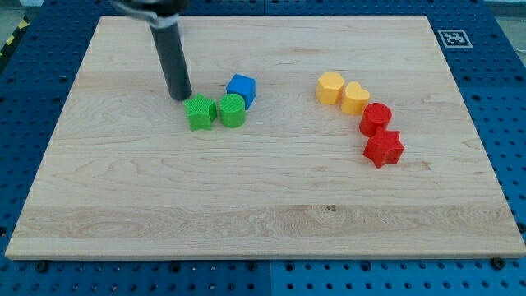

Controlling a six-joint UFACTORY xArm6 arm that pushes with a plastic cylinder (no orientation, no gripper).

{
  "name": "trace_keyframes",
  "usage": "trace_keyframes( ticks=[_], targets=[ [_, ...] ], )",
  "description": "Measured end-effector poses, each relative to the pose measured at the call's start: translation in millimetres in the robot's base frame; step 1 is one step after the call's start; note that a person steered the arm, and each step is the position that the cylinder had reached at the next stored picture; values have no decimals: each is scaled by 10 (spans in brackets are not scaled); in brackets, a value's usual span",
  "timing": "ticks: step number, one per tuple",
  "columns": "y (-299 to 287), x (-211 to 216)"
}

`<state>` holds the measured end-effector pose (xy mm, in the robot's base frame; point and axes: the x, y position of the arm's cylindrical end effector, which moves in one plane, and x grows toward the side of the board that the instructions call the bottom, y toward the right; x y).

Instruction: Place the red star at the bottom left of the red circle

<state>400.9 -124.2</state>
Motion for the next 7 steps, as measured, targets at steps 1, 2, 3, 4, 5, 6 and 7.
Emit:
trace_keyframes(
  ticks=[1, 2, 3, 4, 5, 6, 7],
  targets=[
    [28, 144],
    [284, 685],
    [888, 1103],
    [1790, 1365],
    [2684, 1481],
    [2906, 1326],
    [2916, 1068]
  ],
)
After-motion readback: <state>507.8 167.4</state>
